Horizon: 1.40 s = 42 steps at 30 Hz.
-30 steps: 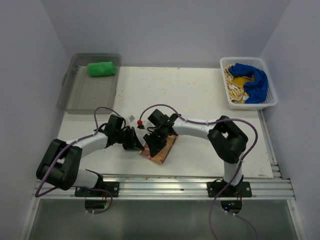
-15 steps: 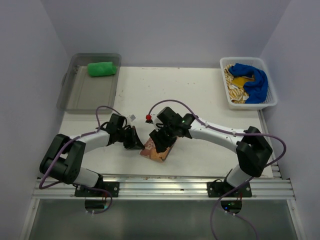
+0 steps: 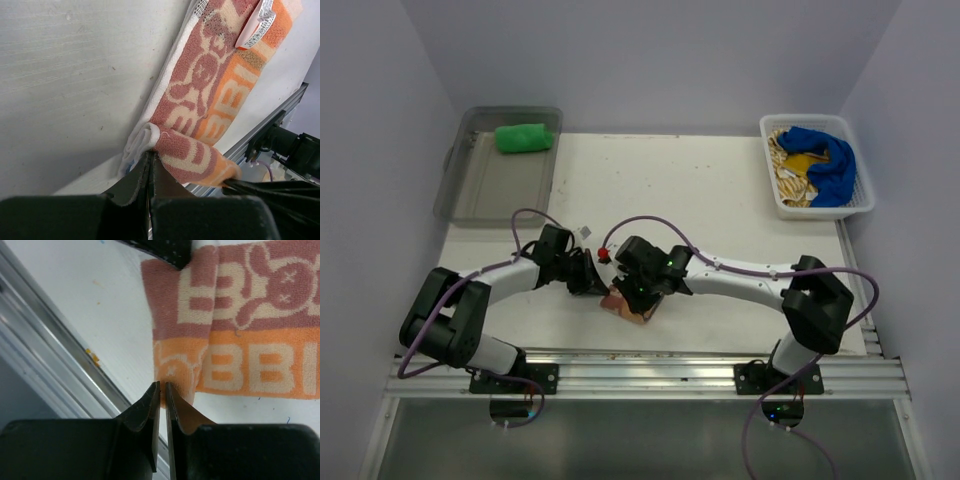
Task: Roll the towels
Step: Roll the towel
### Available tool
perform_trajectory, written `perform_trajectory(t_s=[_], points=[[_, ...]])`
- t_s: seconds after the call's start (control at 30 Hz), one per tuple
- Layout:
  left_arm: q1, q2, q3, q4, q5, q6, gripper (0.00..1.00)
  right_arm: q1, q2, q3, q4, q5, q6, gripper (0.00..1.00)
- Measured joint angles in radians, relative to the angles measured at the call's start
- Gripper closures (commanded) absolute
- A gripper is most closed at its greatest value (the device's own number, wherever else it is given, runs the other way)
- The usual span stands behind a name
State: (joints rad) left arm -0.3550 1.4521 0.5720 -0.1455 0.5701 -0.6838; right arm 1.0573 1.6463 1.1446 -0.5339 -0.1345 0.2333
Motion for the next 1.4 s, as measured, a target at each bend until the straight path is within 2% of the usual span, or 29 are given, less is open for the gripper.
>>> perform_trajectory(t_s=[0.3, 0.63, 0.8, 0.93, 1.07, 1.2, 1.27, 1.4], points=[[0.0, -0.011, 0.042, -0.034, -0.016, 0.008, 1.0, -0.049, 0.067, -0.05, 0.061, 0.077, 0.041, 0.92], [-0.012, -0.143, 0.093, -0.083, -0.034, 0.014, 1.0, -0.056, 0.084, -0.09, 0.127, 0.093, 0.06, 0.92], [-0.061, -0.123, 0.087, -0.076, -0.039, 0.013, 1.0, -0.056, 0.084, -0.09, 0.139, 0.093, 0.06, 0.92], [-0.066, -0.028, 0.076, -0.051, -0.048, 0.011, 1.0, -0.056, 0.081, -0.093, 0.145, 0.096, 0.061, 0.92], [-0.068, 0.059, 0.077, -0.045, -0.051, 0.006, 1.0, -0.047, 0.048, -0.112, 0.154, 0.13, 0.061, 0.79], [-0.074, 0.065, 0.093, -0.045, -0.052, 0.005, 1.0, -0.006, -0.014, -0.116, 0.132, 0.235, 0.03, 0.61], [-0.074, 0.065, 0.098, -0.045, -0.052, 0.005, 1.0, 0.024, -0.04, -0.116, 0.127, 0.282, 0.009, 0.58], [-0.074, 0.065, 0.098, -0.048, -0.052, 0.005, 1.0, 0.1, -0.047, -0.109, 0.126, 0.368, -0.041, 0.41]])
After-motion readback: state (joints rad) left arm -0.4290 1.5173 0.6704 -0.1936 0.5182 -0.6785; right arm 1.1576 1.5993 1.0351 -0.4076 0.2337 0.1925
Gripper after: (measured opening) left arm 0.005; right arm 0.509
